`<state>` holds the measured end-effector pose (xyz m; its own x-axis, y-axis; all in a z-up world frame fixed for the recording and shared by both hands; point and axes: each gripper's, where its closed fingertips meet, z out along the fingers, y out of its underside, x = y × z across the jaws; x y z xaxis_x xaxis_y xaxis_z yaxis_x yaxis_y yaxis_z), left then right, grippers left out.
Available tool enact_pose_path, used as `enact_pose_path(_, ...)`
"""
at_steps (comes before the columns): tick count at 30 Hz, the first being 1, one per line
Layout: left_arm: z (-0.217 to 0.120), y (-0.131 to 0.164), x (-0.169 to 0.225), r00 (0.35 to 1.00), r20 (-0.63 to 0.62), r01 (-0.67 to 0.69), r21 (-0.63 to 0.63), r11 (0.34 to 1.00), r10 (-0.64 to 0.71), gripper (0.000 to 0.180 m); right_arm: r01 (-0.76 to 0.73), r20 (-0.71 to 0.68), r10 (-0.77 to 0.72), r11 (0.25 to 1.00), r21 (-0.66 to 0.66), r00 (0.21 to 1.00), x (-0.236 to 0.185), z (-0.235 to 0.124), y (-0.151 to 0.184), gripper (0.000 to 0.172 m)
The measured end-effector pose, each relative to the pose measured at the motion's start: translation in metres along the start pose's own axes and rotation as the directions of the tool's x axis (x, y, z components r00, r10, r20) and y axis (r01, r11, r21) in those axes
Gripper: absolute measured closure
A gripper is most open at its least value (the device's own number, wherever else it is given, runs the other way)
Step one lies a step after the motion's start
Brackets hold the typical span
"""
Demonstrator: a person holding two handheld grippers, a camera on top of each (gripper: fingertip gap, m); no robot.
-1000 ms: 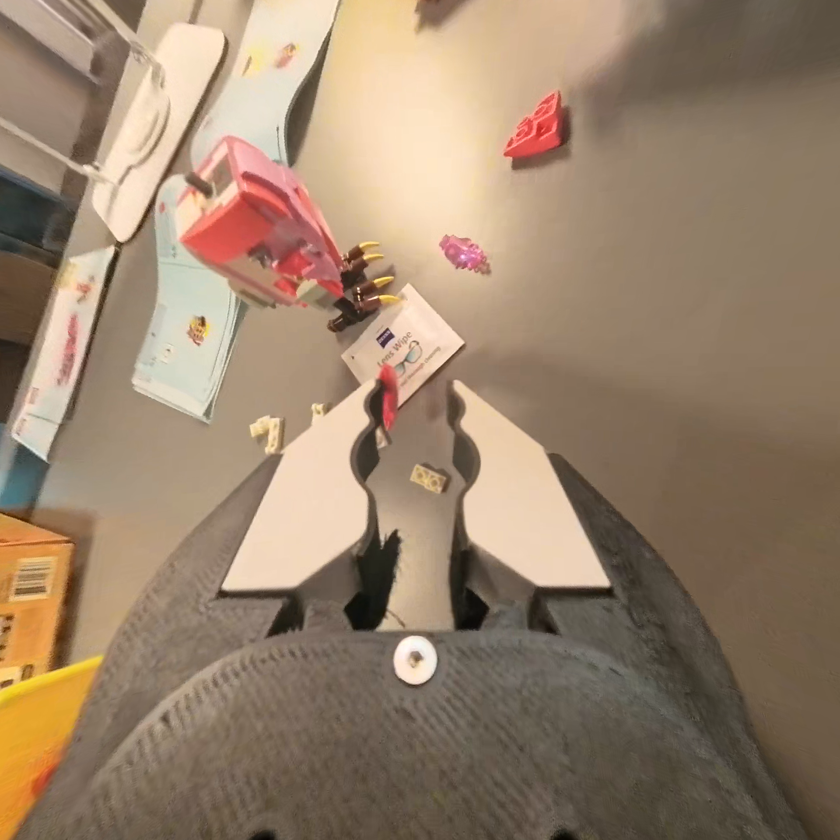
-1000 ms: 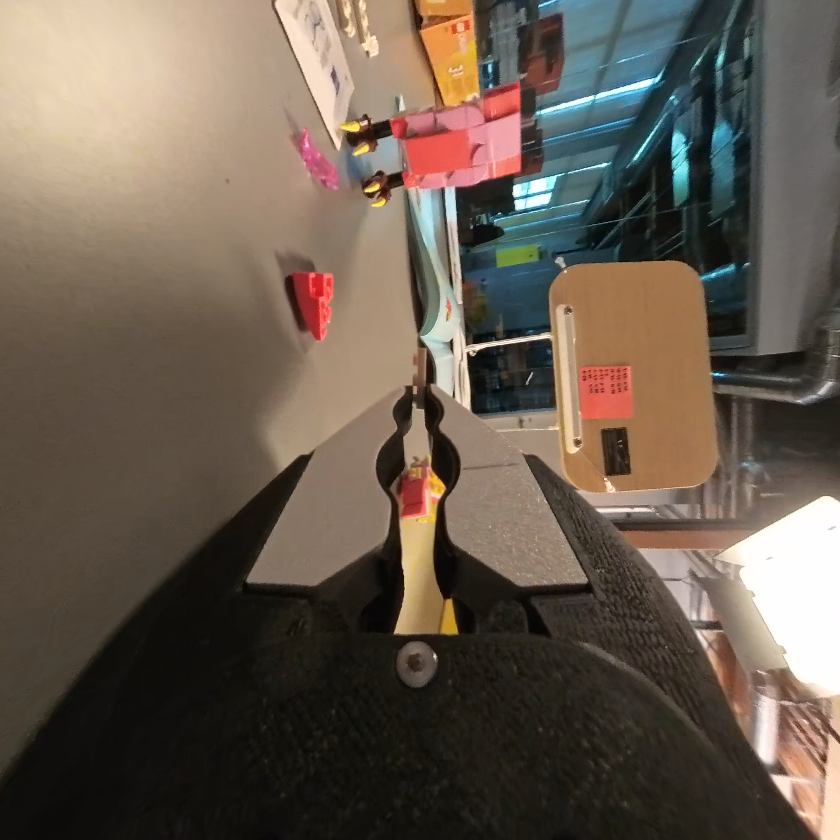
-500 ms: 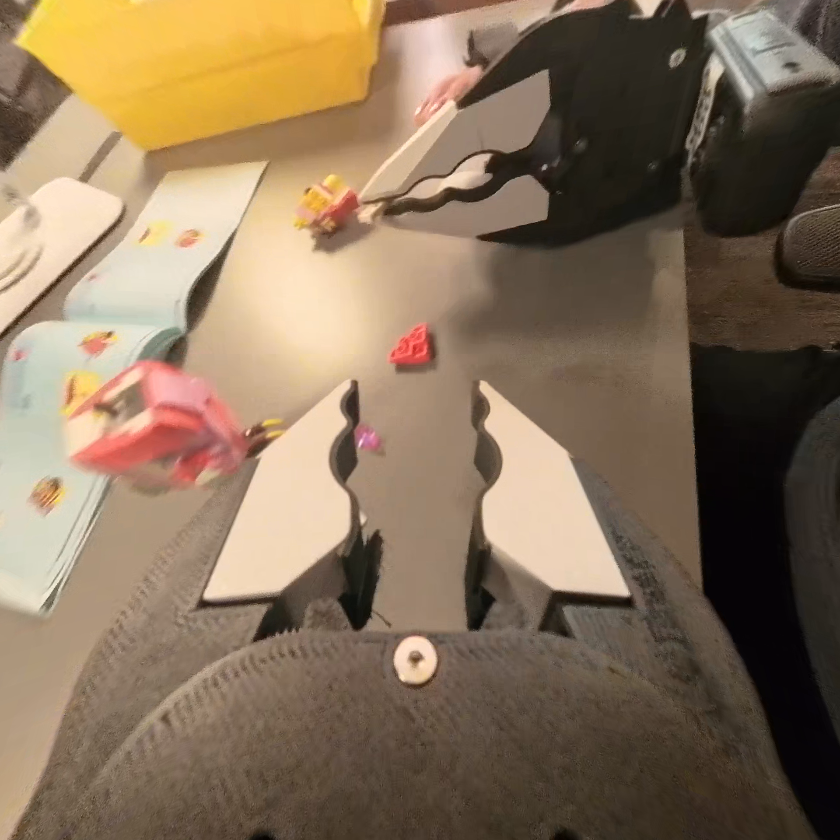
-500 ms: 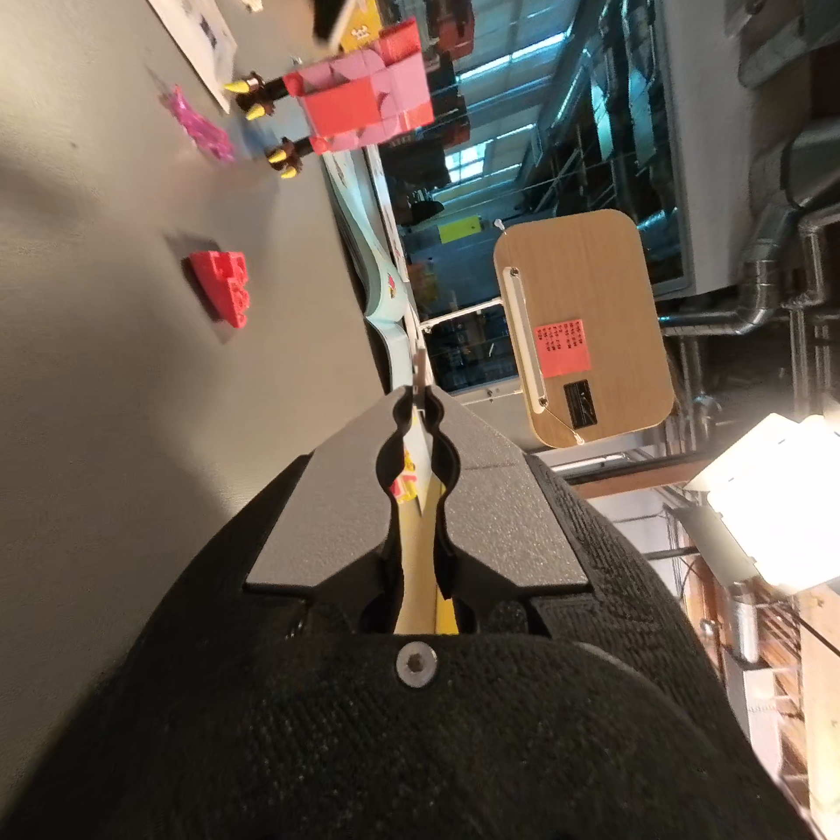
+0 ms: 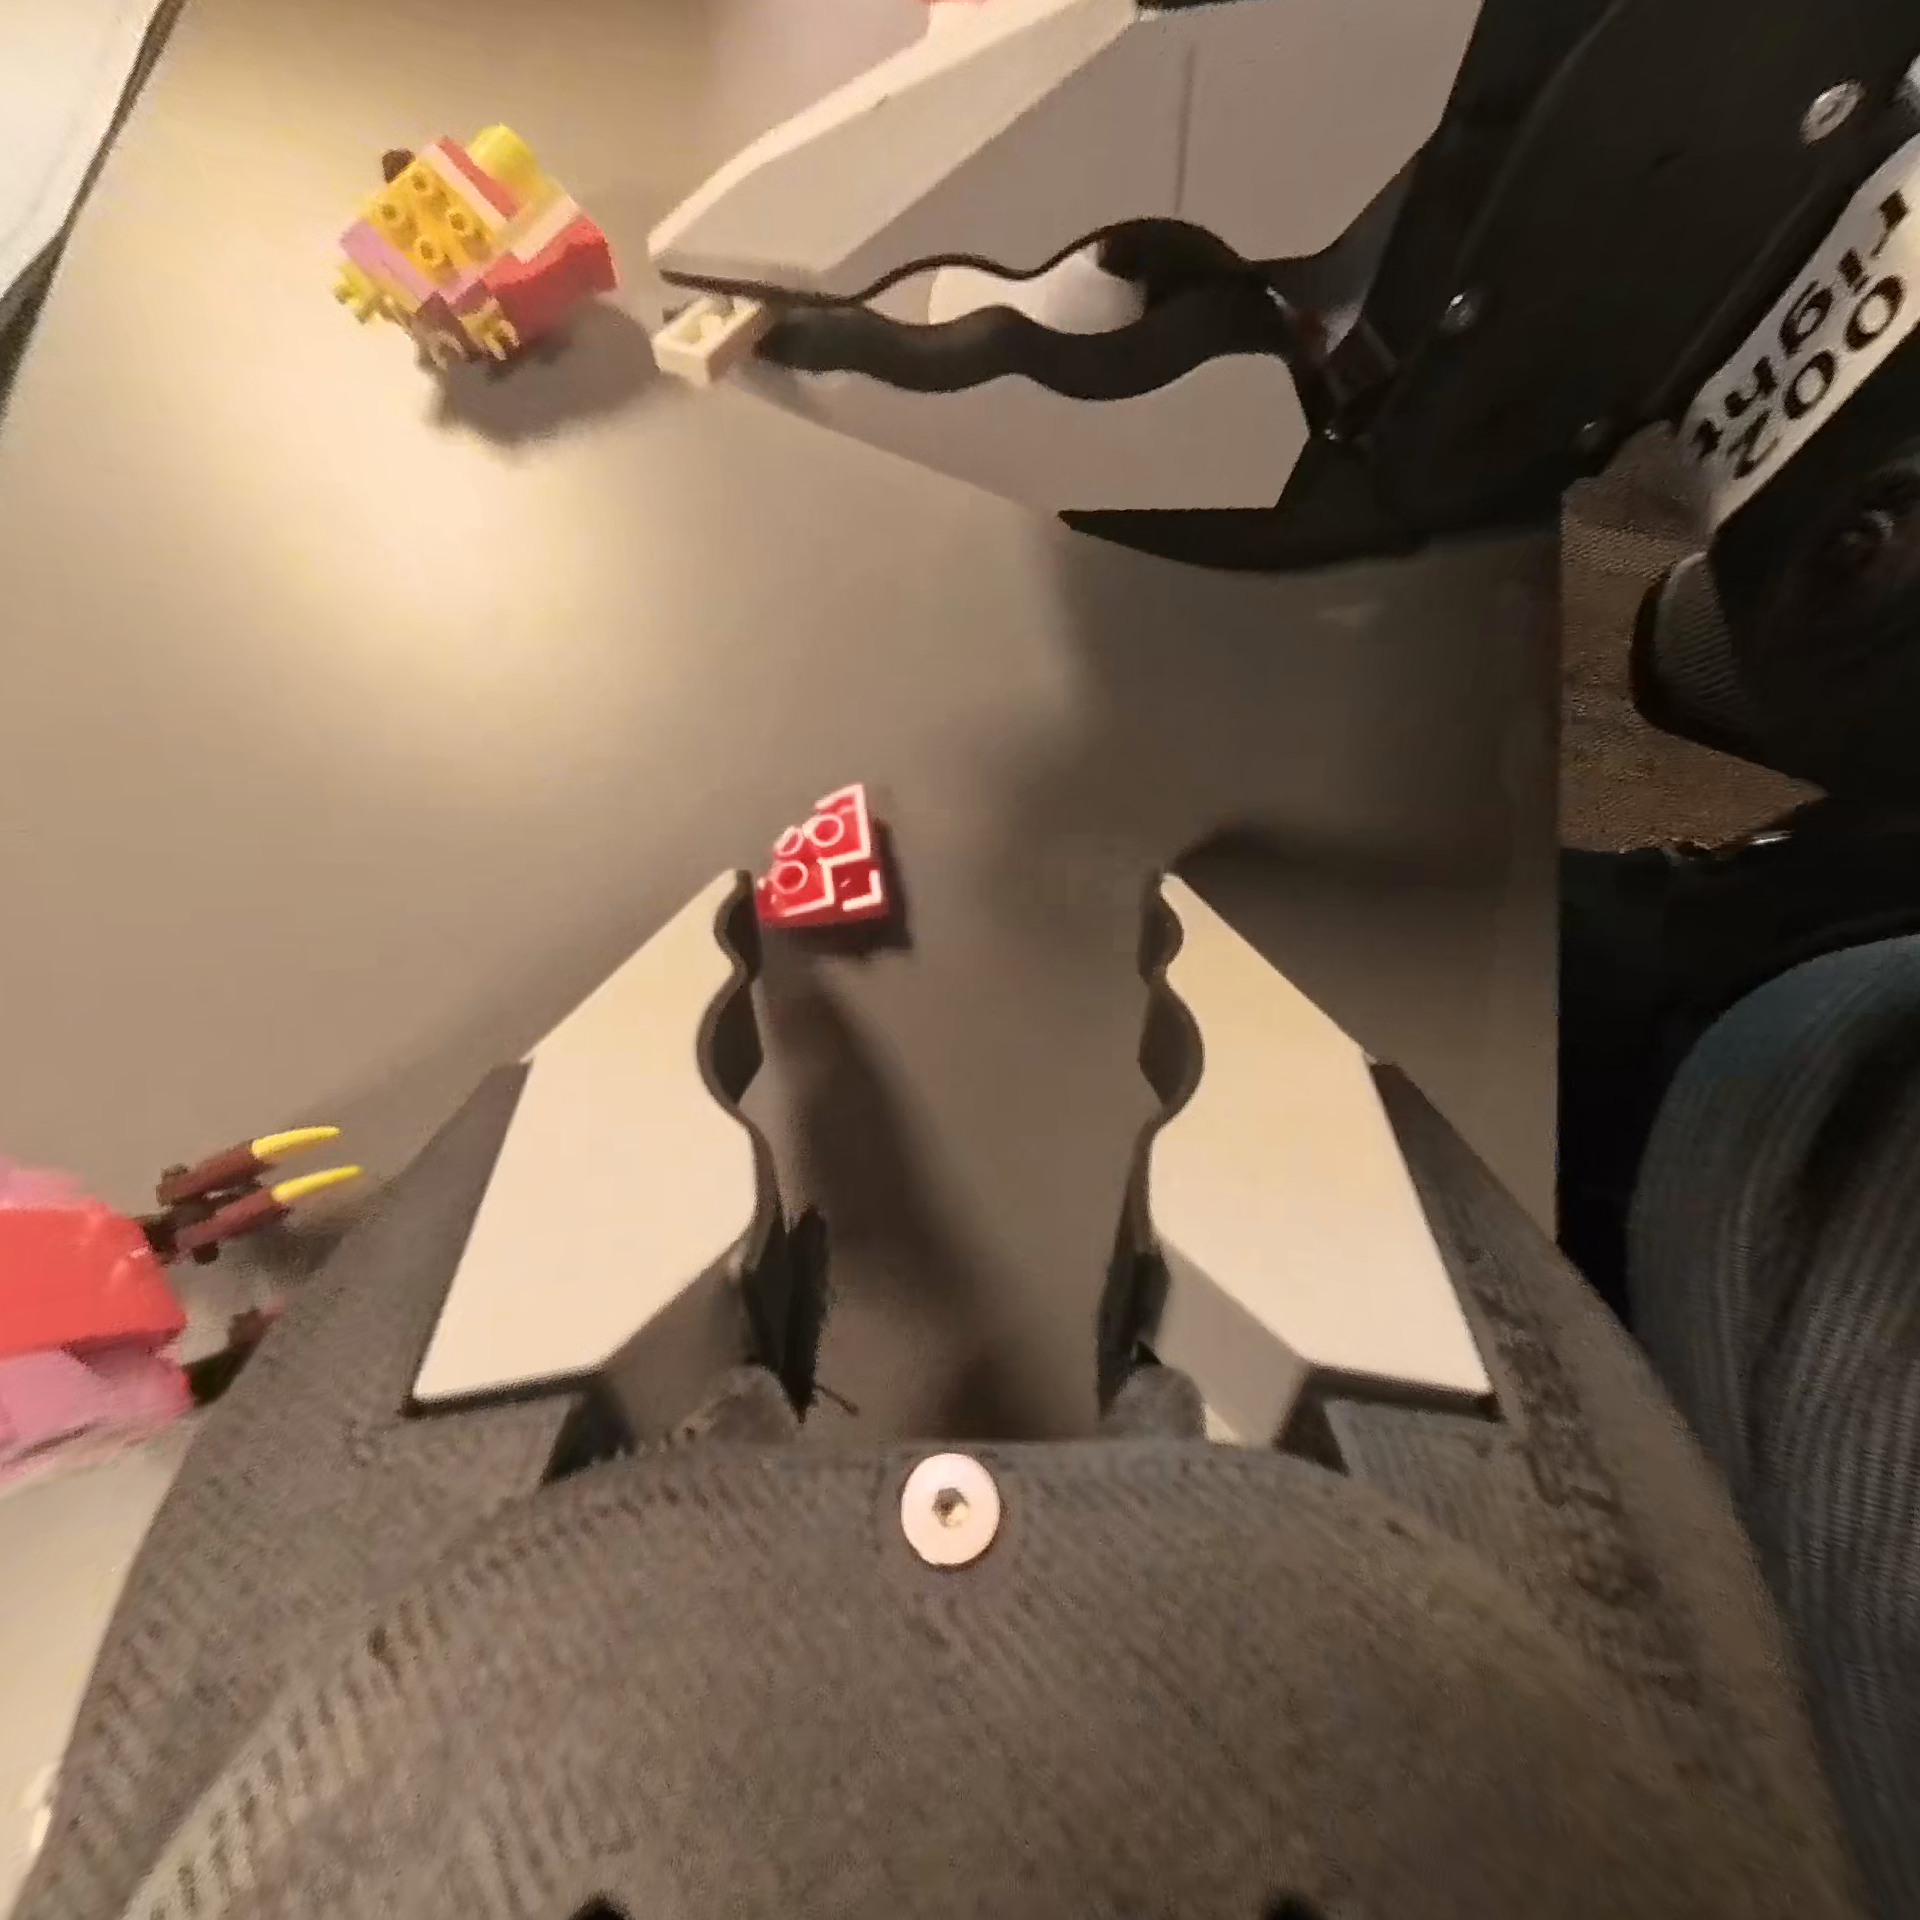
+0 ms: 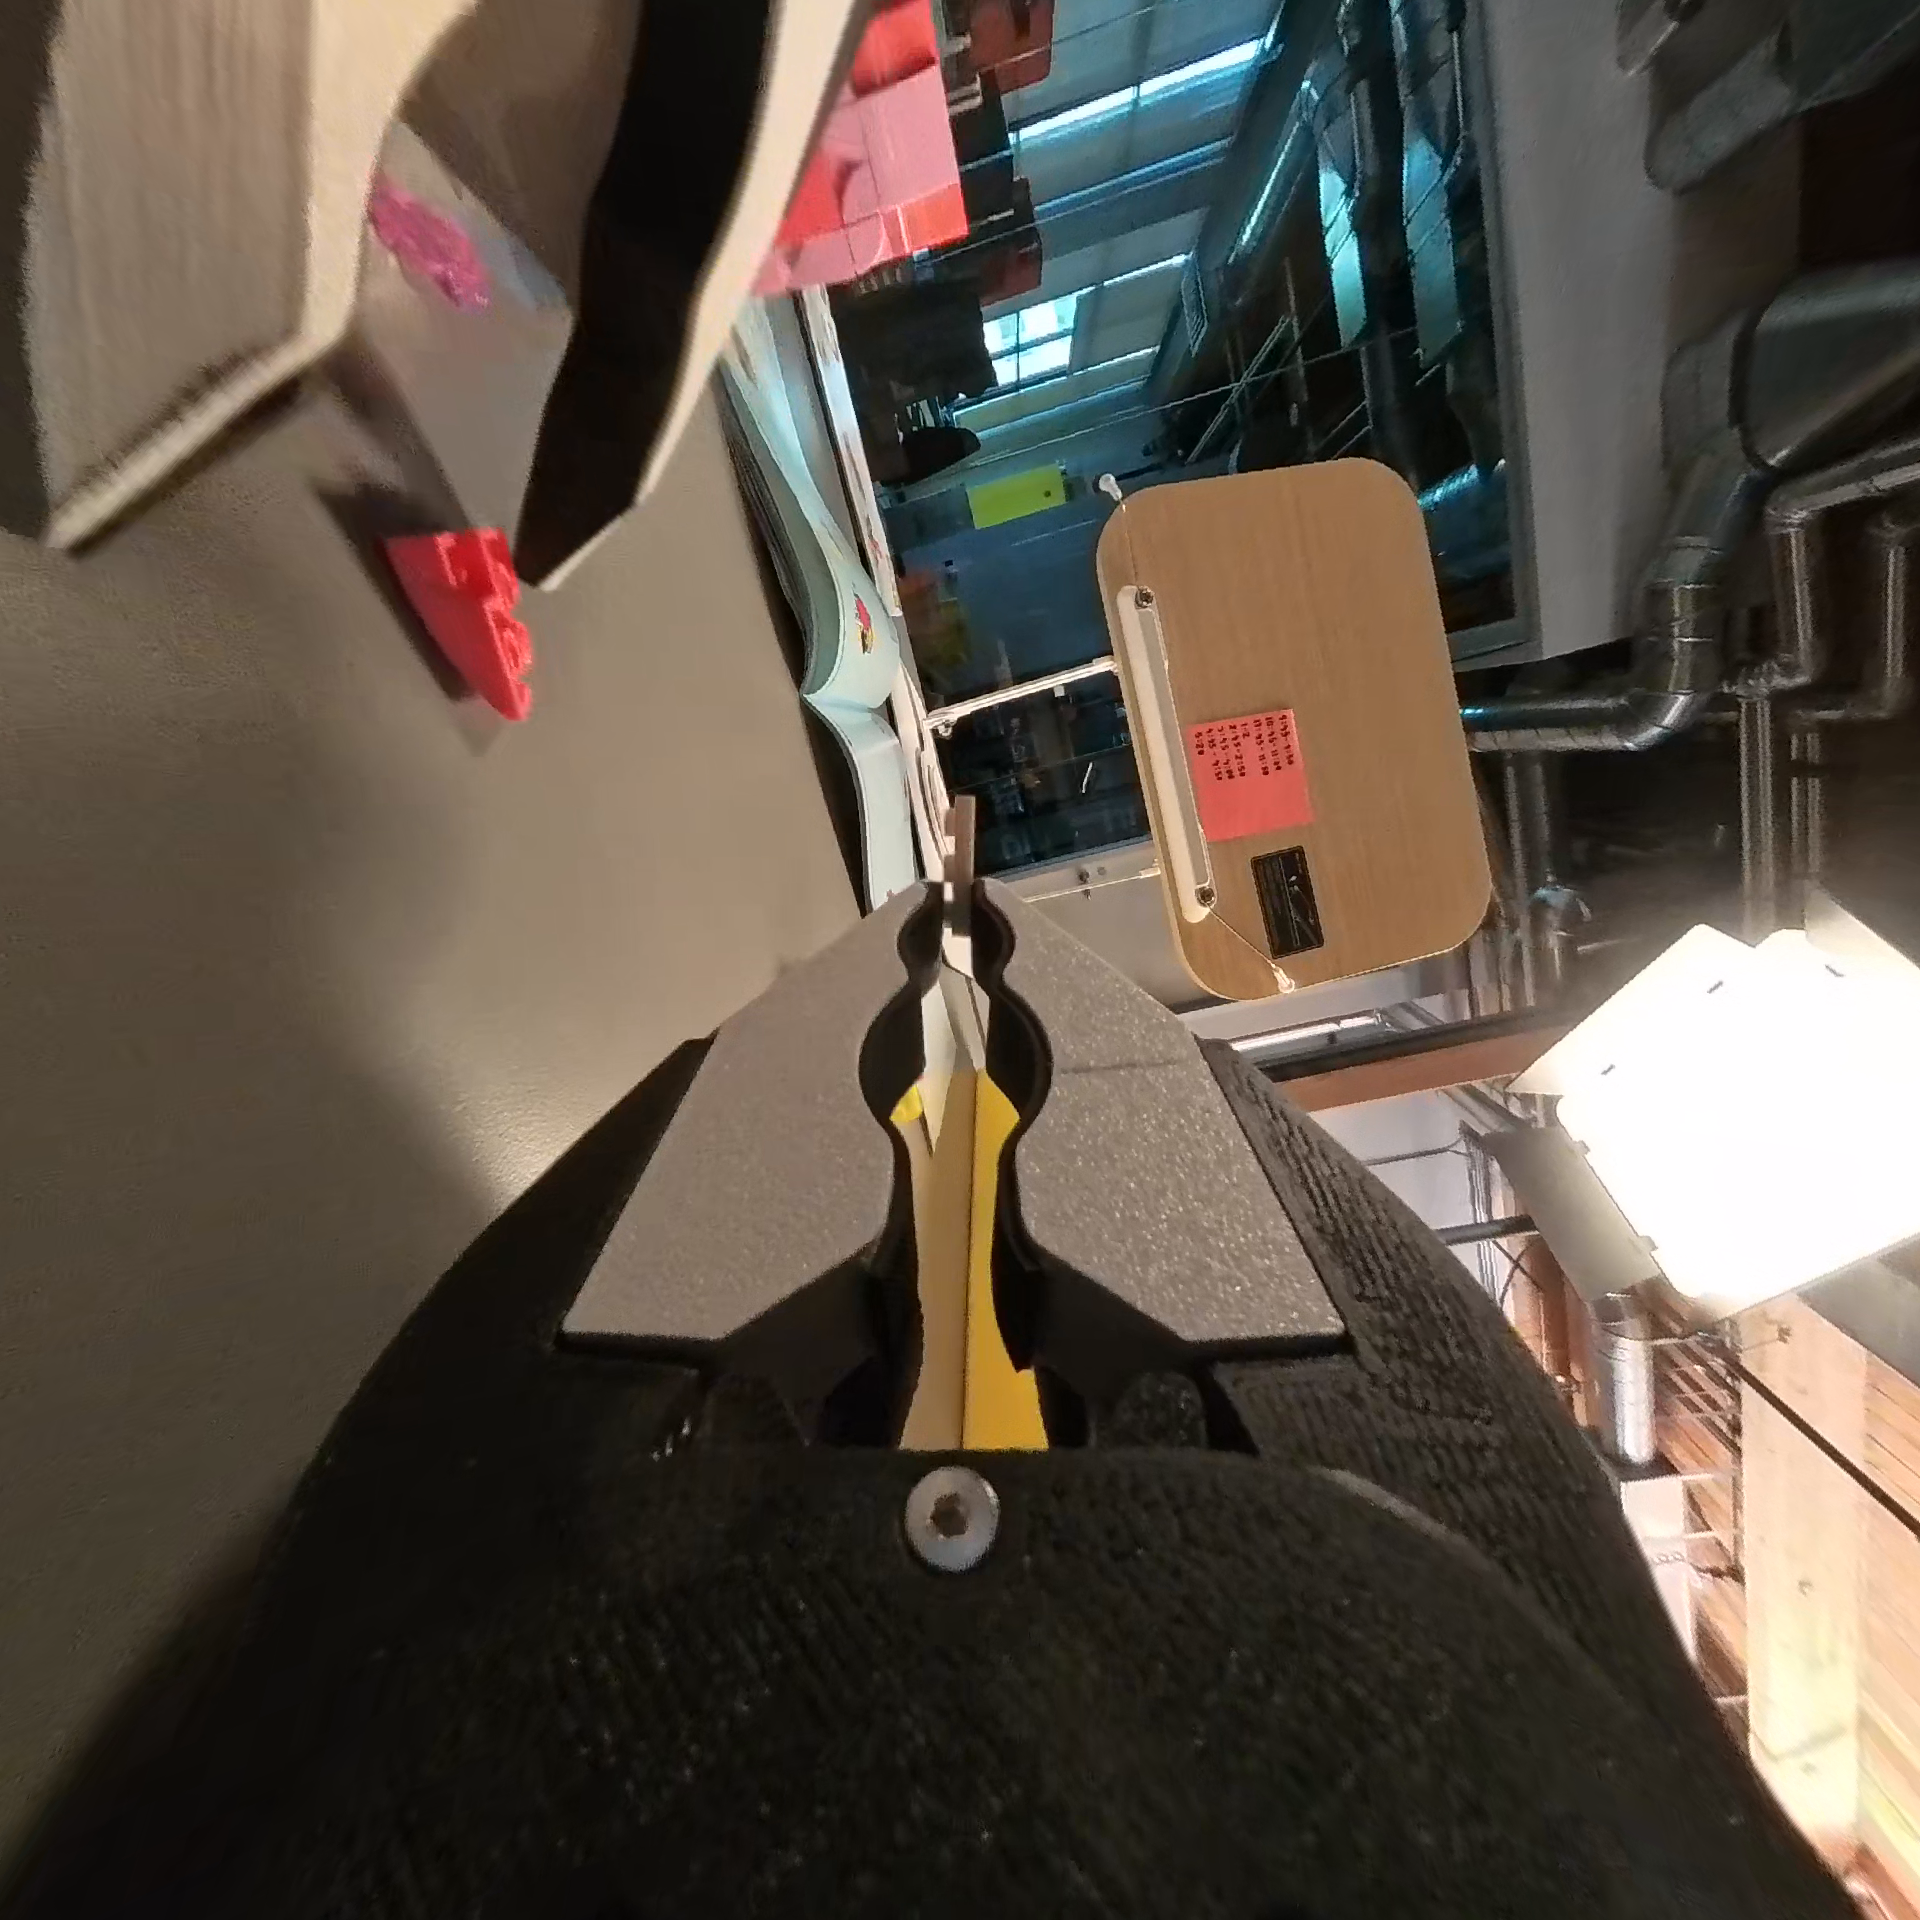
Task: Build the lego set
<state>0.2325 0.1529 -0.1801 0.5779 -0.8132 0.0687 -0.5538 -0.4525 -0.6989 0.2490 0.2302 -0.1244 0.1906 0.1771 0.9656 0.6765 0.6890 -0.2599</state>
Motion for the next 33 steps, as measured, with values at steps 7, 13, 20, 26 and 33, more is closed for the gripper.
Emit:
enact_pose_path(7,-0.007,0.010,0.017,0.999,-0.039,0.002,-0.019,1.000,-0.003,0.115,0.011,-0.003,-0.012,1.000,-0.017,1.000,0.000,0.001,0.001,0.169)
enact_pose_path(13,-0.008,0.005,0.004,0.998,0.052,0.020,0.020,1.000,-0.021,0.121,0.023,0.000,-0.023,0.999,-0.021,1.000,0.000,0.002,0.001,0.169)
enact_pose_path(20,-0.001,0.001,-0.013,0.987,0.154,0.030,0.032,0.999,-0.034,0.130,0.066,0.000,-0.066,0.998,-0.015,0.998,-0.002,0.002,-0.002,0.169)
enact_pose_path(26,0.003,-0.002,-0.019,0.983,0.184,0.013,0.017,1.000,-0.016,0.134,0.064,0.003,-0.064,0.998,-0.014,0.998,-0.002,0.002,-0.003,0.169)
enact_pose_path(33,-0.008,0.003,-0.035,0.954,0.300,0.018,0.004,1.000,-0.018,0.139,0.058,0.003,-0.058,0.998,-0.015,0.998,-0.002,0.002,-0.003,0.169)
